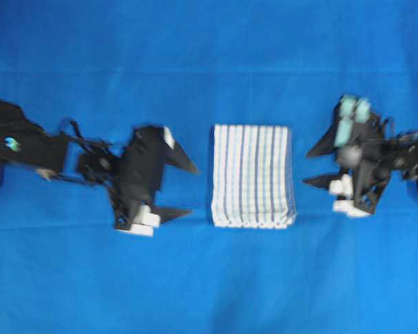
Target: Fold the blue towel.
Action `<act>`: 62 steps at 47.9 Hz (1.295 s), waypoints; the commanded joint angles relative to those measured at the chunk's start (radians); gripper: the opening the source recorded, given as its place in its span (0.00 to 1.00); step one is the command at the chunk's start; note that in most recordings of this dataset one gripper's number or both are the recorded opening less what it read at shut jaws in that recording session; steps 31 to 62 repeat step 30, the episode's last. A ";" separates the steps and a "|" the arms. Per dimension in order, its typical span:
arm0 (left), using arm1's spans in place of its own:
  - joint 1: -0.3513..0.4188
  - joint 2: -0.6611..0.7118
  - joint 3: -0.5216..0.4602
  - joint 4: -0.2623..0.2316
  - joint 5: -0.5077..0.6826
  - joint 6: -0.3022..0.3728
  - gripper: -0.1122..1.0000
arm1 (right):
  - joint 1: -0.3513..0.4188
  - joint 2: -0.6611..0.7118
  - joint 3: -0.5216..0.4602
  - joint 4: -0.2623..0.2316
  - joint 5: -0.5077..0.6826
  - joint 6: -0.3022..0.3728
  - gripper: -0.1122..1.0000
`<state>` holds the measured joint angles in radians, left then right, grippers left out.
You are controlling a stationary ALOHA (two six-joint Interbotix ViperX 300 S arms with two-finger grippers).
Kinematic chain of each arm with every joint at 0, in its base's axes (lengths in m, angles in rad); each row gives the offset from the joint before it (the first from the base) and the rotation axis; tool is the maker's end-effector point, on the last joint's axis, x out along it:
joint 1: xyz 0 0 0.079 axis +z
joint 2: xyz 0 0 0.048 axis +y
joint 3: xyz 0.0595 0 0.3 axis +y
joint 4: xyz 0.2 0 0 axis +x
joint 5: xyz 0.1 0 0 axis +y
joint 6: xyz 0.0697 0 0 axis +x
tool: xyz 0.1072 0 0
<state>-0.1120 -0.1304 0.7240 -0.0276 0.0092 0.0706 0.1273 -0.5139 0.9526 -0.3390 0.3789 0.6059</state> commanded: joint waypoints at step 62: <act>0.094 -0.747 0.390 0.000 -0.005 0.023 0.81 | 0.003 -0.606 0.163 -0.146 0.106 -0.005 0.65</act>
